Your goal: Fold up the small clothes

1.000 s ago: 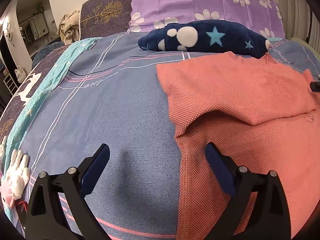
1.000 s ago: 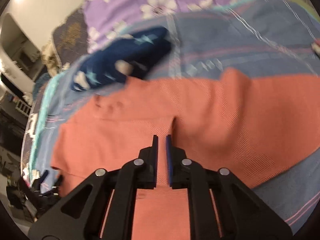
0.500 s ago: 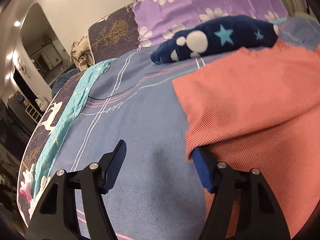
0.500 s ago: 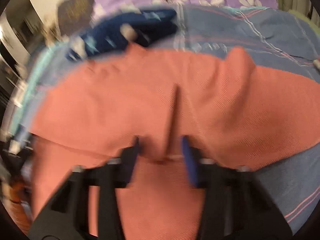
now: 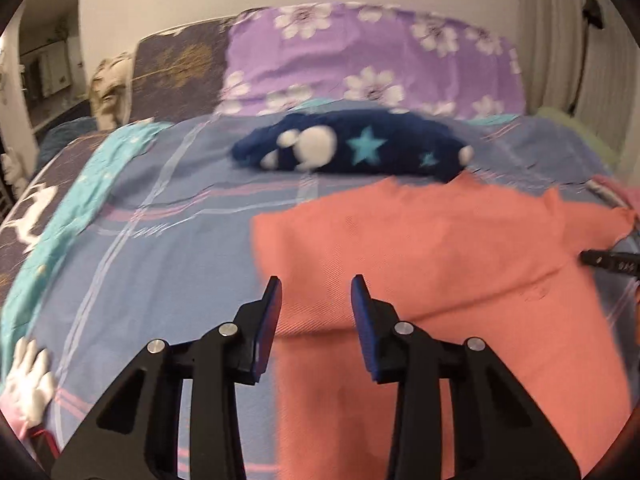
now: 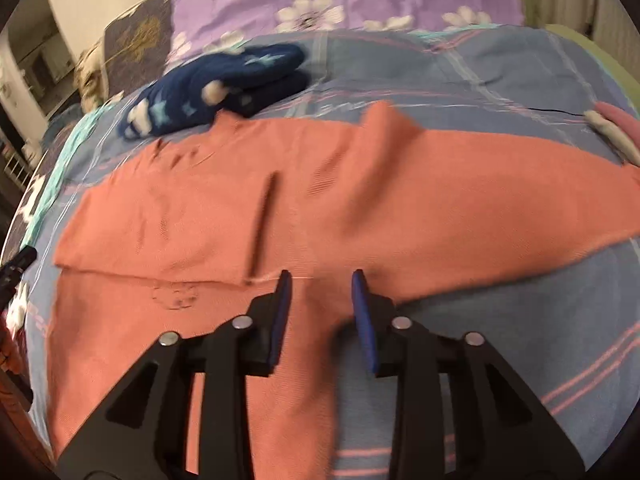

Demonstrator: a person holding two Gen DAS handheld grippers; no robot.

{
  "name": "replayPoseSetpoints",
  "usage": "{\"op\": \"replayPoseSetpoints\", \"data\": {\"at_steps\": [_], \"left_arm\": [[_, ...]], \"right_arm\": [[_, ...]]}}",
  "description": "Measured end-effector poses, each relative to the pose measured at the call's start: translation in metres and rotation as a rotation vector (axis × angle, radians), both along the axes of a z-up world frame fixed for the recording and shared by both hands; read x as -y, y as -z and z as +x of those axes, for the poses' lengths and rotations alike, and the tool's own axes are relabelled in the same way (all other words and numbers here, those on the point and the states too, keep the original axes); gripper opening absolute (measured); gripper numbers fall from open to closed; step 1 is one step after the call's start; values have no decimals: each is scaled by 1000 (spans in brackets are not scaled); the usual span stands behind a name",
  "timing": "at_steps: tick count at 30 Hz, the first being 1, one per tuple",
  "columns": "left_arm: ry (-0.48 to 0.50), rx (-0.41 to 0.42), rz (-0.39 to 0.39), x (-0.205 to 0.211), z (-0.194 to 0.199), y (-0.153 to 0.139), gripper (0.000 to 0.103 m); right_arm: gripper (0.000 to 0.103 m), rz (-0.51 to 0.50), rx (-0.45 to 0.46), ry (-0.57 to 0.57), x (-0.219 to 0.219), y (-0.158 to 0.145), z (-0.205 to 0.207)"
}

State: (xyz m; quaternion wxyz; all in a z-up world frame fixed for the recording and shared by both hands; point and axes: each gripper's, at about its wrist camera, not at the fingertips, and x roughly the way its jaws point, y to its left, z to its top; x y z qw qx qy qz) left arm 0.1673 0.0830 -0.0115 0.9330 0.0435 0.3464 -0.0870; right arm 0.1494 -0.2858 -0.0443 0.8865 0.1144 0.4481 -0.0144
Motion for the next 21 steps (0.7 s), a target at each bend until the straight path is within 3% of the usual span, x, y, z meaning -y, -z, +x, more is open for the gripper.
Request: {"op": "replayPoseSetpoints", "data": {"at_steps": [3,6,8,12,16,19,20,21], "left_arm": [[45,-75,-51,29,26,23,41],[36,-187,14,46,47,69,46],[41,-144,36,51,41,70,51],[40,-154,33,52,40,71,53],[38,-152,41,51,43,72,55],[38,-150,44,50,43,70,55],[38,-150,43,50,42,70,55],[38,-150,41,50,42,70,55]], "right_arm": [[36,39,12,105,39,0,-15],[36,92,39,263,93,-3,-34],[37,101,64,389,129,-7,-47],[41,94,110,679,203,-9,-70],[42,140,123,780,234,7,-67],[42,113,172,817,237,12,-56],[31,114,176,816,237,12,-51],[10,133,176,806,238,13,-45]]}}
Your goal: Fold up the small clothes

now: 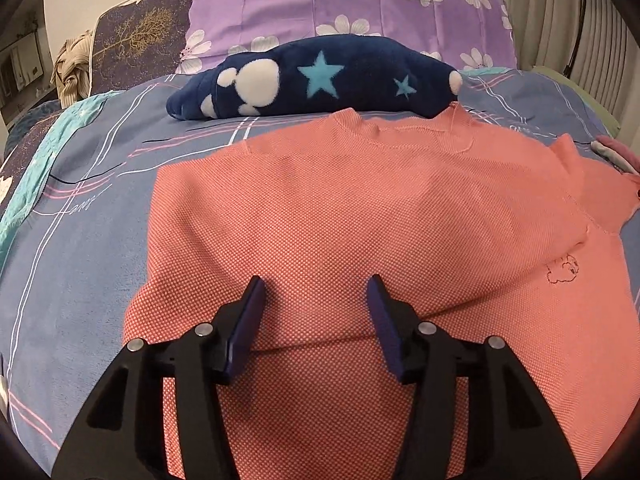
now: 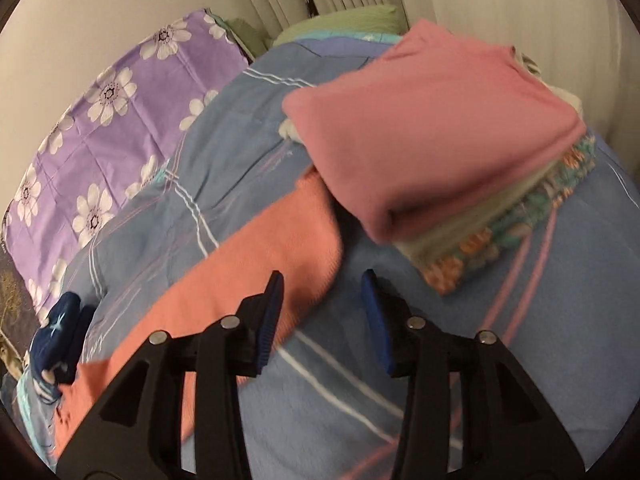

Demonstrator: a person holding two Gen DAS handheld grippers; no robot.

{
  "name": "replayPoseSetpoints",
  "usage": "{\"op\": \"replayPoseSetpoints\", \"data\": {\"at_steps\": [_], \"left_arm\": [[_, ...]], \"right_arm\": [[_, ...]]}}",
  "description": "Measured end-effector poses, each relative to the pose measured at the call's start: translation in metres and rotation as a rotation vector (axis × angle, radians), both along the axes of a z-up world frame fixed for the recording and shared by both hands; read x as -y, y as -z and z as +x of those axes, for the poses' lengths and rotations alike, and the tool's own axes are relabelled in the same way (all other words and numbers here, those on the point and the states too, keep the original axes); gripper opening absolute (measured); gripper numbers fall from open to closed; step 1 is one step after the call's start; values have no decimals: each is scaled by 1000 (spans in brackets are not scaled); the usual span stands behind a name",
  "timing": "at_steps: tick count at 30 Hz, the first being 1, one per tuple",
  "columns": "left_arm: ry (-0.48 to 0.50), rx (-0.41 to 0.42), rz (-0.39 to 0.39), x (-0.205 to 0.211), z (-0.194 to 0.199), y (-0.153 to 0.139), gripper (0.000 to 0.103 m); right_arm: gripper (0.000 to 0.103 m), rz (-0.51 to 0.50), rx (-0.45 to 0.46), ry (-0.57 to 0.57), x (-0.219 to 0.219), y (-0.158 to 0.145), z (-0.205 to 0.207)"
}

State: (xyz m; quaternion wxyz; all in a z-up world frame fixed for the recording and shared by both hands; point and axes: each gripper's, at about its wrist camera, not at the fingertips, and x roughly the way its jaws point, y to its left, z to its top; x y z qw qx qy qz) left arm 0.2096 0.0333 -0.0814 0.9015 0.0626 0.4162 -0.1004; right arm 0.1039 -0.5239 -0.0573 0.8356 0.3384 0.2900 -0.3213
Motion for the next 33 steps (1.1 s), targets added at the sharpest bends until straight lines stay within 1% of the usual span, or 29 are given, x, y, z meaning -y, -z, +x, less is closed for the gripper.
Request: {"op": "replayPoseSetpoints", "data": {"at_steps": [2,3,4,5,8,10,11,12,13,14,15,16,17,20,22,24,28,29,30,31,32,33], "left_arm": [[0,0,-4,0,0,0,55],[0,1,-6,-1,0,0,55],[0,1,-8,-1,0,0,55],[0,0,-10,-1,0,0,56],[2,-1,-18,-2,0,0,57],[4,-1,-24,-2,0,0,58],[6,-1,-31,-3,0,0,59],[7,-2,-36,-3,0,0,60],[11,-4,-46,-4,0,0,62],[16,-6,-57,-5,0,1,63],[18,-7,-65,-6,0,1,64],[20,-8,-71,-6,0,1,65],[21,-8,-77,-7,0,1,65],[25,-10,-87,-7,0,1,66],[27,-11,-92,-7,0,1,67],[28,-12,-98,-7,0,1,67],[26,-8,-124,-9,-1,-3,67],[24,-11,-154,-10,-3,-7,67],[33,-25,-205,-10,-4,-11,67],[64,-51,-285,-8,-5,-17,67],[99,-69,-336,-3,-5,-22,66],[124,-77,-351,3,-5,-25,65]], "right_arm": [[7,38,13,-3,2,0,8],[4,46,26,-7,2,-3,10],[4,51,45,-31,-4,-9,15],[4,47,80,-110,-22,-20,23],[4,15,141,-339,-84,-46,40],[4,4,199,-542,-146,-62,50],[4,8,217,-620,-170,-66,54],[4,16,231,-725,-202,-68,59],[4,21,232,-796,-224,-68,63],[4,31,216,-909,-261,-62,69],[4,38,197,-975,-285,-56,72],[4,40,179,-1009,-298,-50,73],[4,41,140,-1060,-318,-38,76],[4,30,45,-1129,-349,-7,76],[4,57,2,-1128,-351,11,74],[4,79,-1,-1129,-342,18,77],[4,87,20,-1127,-337,19,70],[4,93,23,-1126,-339,20,65],[4,102,26,-1124,-338,22,62],[4,110,30,-1121,-337,24,64],[4,115,38,-1119,-337,24,64],[4,115,41,-1118,-336,24,63]]}}
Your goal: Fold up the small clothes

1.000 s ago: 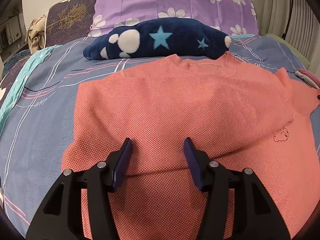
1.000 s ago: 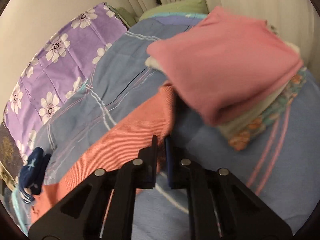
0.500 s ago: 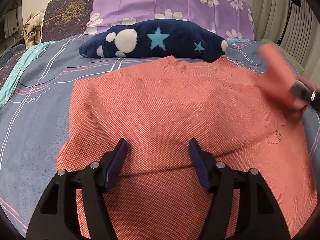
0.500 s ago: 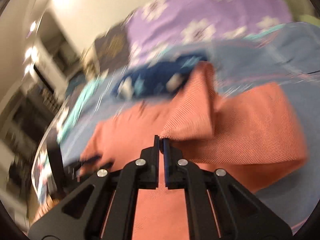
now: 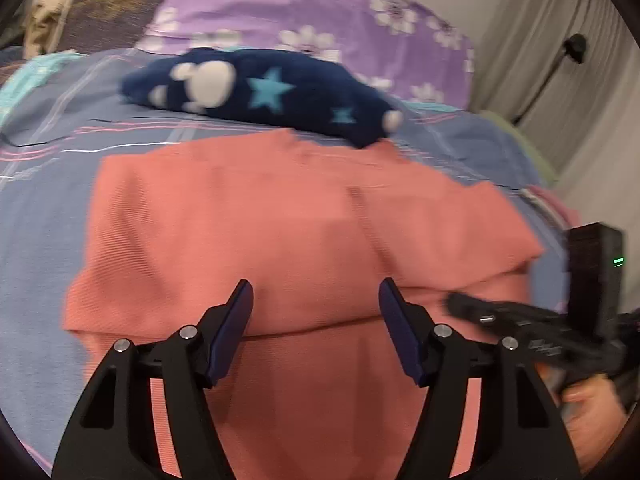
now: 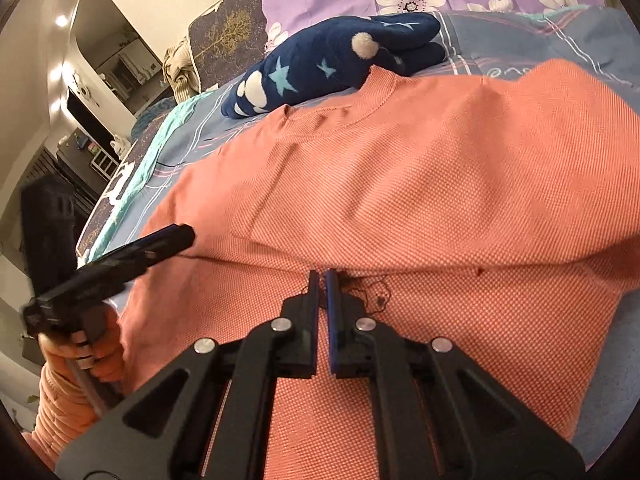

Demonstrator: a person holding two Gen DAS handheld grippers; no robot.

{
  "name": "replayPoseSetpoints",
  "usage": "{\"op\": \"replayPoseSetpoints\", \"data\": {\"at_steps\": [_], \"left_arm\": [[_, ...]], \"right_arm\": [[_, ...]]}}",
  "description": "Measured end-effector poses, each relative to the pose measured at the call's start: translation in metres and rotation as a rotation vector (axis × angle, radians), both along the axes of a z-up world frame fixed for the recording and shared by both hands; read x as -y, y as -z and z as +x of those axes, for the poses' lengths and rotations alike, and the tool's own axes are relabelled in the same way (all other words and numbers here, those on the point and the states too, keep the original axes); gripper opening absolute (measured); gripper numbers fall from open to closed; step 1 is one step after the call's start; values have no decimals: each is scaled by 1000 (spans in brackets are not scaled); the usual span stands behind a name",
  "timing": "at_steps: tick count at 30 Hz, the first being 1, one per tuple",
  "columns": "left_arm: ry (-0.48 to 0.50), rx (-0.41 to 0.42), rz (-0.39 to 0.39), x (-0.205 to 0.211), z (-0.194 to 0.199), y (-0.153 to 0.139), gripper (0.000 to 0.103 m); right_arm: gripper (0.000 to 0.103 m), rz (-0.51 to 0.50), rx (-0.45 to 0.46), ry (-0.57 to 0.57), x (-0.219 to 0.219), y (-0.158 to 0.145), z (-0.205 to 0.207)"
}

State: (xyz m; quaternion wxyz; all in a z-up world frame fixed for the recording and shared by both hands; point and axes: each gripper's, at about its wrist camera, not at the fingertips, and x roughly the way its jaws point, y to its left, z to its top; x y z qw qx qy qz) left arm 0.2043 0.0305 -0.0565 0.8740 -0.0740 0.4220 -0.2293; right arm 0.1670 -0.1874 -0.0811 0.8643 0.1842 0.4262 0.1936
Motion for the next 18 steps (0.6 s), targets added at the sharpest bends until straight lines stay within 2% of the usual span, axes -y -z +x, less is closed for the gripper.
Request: {"op": "replayPoseSetpoints", "data": {"at_steps": [4,7,9,10,11,13,18], "left_arm": [[78,-5,99,47,11,1,57],[58,-35,134,68,28,12,51],[34,-30,134,73,35,12,33],[20,-31,120,73,38,10,10],[10,-51,78,69,42,8,4],[-12,-51,32,63,46,1,1],[-16,53,-8,57,38,-43,1]], "right_arm": [[5,4,11,1,-1,-2,-2],[6,40,14,15,6,-2,-4],[6,62,16,33,12,-1,-4],[8,70,17,36,13,-1,-4],[9,79,19,35,14,-1,-3],[9,84,19,22,13,-1,-1],[10,92,10,32,14,1,0]]}}
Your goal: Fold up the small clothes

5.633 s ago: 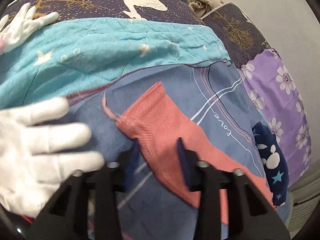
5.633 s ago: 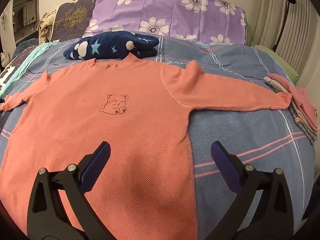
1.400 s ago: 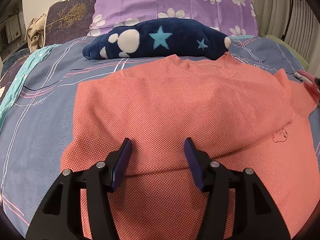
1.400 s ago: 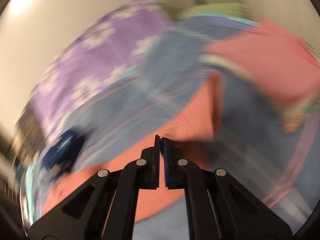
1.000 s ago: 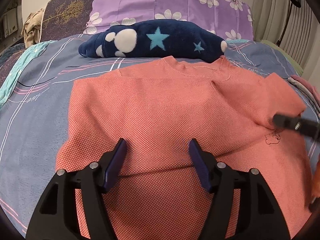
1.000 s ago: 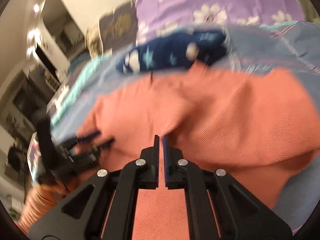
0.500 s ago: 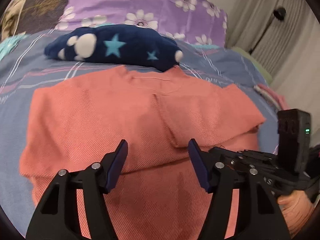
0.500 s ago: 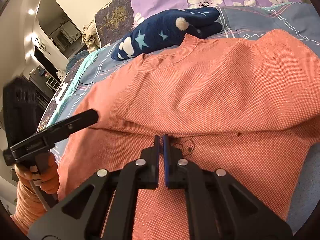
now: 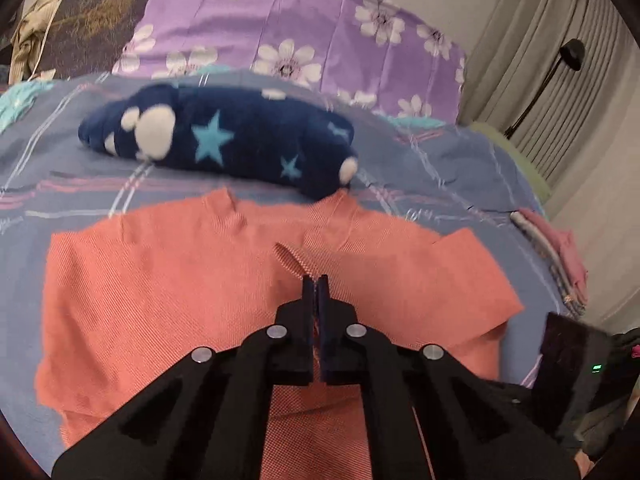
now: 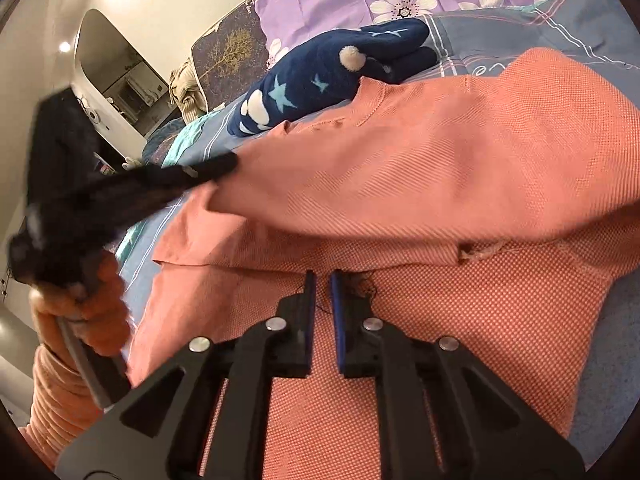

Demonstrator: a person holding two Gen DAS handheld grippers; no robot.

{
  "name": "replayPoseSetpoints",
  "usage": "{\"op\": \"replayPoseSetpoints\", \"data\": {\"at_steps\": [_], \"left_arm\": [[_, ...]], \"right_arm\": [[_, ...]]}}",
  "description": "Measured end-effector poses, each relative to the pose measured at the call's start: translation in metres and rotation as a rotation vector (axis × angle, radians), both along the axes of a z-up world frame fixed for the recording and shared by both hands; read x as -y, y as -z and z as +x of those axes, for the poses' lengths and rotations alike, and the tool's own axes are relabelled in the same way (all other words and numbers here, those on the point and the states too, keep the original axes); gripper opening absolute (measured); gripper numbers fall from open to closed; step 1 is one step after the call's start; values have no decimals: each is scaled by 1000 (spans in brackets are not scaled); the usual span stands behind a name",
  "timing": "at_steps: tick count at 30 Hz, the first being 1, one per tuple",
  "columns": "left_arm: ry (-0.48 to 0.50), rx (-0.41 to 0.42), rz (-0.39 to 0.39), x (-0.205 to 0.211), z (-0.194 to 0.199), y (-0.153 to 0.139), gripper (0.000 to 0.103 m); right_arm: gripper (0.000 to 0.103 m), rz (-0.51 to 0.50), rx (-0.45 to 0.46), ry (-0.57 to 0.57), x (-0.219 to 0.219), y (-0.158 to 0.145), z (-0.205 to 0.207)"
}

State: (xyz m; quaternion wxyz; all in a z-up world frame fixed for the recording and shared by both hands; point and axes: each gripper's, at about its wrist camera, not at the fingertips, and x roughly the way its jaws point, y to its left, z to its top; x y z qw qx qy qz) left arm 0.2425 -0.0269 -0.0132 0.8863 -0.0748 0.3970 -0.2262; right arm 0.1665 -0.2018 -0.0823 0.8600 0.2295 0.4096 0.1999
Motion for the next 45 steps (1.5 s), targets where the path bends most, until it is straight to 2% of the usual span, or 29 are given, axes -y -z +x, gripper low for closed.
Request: {"op": "replayPoseSetpoints", "data": {"at_steps": [4,8,9,10,13,14,19,22,25,27,28,29,30,32,33,34,35,37,40,43,45], "left_arm": [[-1,85,36,-9,-13,-29,1],[-31,152,77,-30,-20,-53,1],[-42,166,87,-36,-21,-57,1],[-60,187,106,-45,-22,-62,1],[-112,202,134,-68,-22,-65,1],[-132,199,143,-77,-21,-63,1],[-213,149,195,-111,-13,-37,0],[-262,86,230,-127,-6,-11,0],[-268,12,211,-137,-2,13,1],[-247,-40,188,-137,0,27,13],[-239,-55,183,-135,1,33,25],[-232,-60,182,-133,0,37,31],[-222,-66,184,-129,1,42,32],[-204,-81,203,-120,4,52,31],[-207,-81,222,-117,6,55,27],[-207,-66,245,-112,7,57,10],[-207,-55,250,-111,6,55,5],[-217,-24,241,-111,0,45,4],[-237,53,267,-112,-10,24,4],[-241,61,315,-114,-10,21,4],[-230,36,347,-113,-8,32,5]], "right_arm": [[10,-1,8,17,2,-2,-2],[25,-26,81,55,6,-15,-10],[30,-41,75,72,7,-15,-9],[32,-58,35,103,10,-9,-5],[16,-10,-36,143,21,3,0],[12,-1,-44,152,24,4,0],[13,-32,-28,154,19,3,-3],[13,-20,-31,154,20,4,-5],[13,-24,-30,153,20,4,-3],[15,-24,-27,149,20,4,-4],[16,-24,-26,148,20,4,-4],[17,-24,-25,146,20,4,-4],[17,-25,-24,146,20,4,-5],[17,-28,-24,145,19,3,-4],[17,-28,-24,145,19,4,-4],[17,-29,-24,145,19,4,-4],[17,-28,-24,145,19,4,-4],[17,-28,-24,145,19,3,-4],[17,-29,-24,146,19,4,-4],[17,-30,-25,146,19,4,-3],[17,-30,-25,146,18,3,-3]]}}
